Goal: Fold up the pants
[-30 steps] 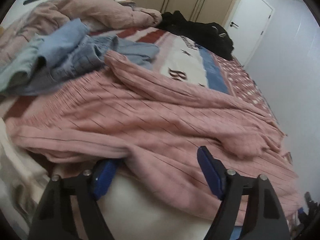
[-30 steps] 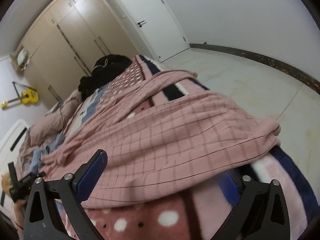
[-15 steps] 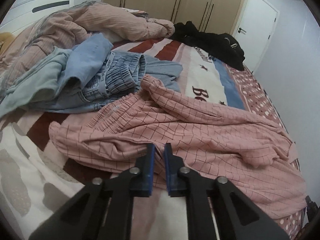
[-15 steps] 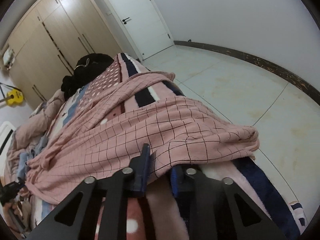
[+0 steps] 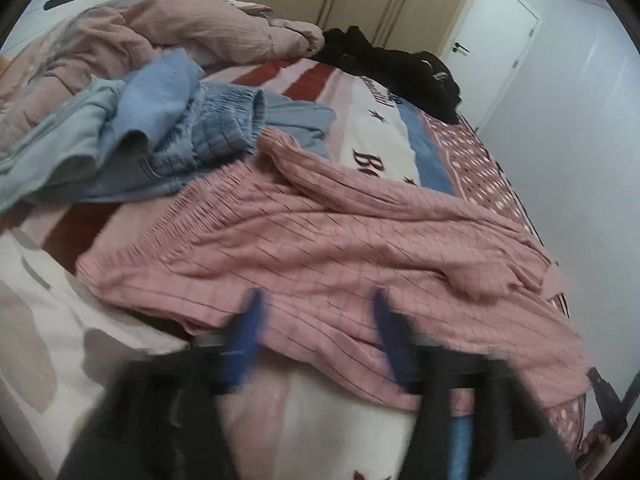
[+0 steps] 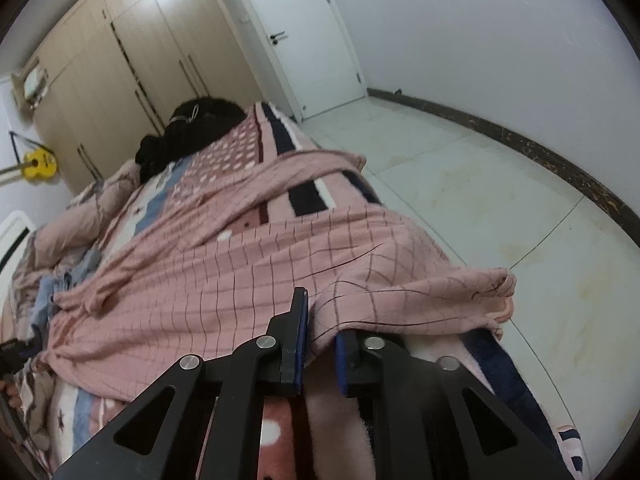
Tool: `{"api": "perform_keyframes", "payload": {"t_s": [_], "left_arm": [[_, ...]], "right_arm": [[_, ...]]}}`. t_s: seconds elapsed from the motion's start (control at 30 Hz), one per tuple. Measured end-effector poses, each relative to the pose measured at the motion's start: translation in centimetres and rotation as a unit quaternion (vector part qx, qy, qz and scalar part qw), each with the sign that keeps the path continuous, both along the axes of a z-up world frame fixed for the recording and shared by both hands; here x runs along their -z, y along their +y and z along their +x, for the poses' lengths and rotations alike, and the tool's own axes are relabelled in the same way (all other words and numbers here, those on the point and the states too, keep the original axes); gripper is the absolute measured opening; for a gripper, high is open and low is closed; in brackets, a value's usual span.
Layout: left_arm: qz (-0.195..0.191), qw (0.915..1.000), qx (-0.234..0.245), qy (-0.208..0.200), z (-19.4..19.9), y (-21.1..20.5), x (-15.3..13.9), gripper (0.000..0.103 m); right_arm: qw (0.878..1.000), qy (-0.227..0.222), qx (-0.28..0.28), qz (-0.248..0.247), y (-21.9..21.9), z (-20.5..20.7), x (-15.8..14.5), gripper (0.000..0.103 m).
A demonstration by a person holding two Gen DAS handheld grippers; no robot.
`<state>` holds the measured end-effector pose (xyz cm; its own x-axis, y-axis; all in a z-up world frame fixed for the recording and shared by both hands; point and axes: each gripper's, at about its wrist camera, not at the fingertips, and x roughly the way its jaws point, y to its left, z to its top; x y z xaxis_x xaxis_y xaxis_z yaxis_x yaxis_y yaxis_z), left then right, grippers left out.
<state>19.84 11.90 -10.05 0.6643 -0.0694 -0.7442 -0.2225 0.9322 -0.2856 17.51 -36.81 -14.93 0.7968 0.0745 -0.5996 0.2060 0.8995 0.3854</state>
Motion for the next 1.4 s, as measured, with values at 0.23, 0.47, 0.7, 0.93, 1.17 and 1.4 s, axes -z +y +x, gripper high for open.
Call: {"api": "perform_keyframes", "payload": {"t_s": [0.23, 0.47, 0.7, 0.93, 1.17, 1.4], "left_arm": [[-0.042, 0.9969, 0.037, 0.056, 0.2, -2.3, 2.9, 0.066], [-0.006, 0.9961, 0.036, 0.081, 1.6, -4.1, 4.7, 0.087], [-0.031, 0.9980, -0.037, 0.041, 4.0, -0.6, 4.1, 0.051], [-0.032, 0.9976, -0.039, 0.047, 4.6, 0.1, 4.8, 0.002], [-0.079, 0.9959, 0.001, 0.044, -0.1, -0.5, 3.6, 0.072], [-0.098, 0.9927, 0.014, 0.069, -1.8, -1.5, 4.2, 0.077]], "right_arm": [[1.000, 0.000, -0.023, -0.022, 0.3, -4.0, -2.0, 0.040], [0.993, -0.035, -0.090, -0.066, 2.3, -2.2, -5.7, 0.055], [0.991, -0.035, -0.127, -0.036, 3.7, 1.9, -5.4, 0.055], [0.991, -0.020, -0.134, 0.019, 3.5, 0.7, -2.1, 0.055], [0.992, 0.009, -0.126, 0.016, 3.3, -2.4, -0.4, 0.055], [0.990, 0.017, -0.135, 0.046, 3.9, -2.6, 1.1, 0.056]]}}
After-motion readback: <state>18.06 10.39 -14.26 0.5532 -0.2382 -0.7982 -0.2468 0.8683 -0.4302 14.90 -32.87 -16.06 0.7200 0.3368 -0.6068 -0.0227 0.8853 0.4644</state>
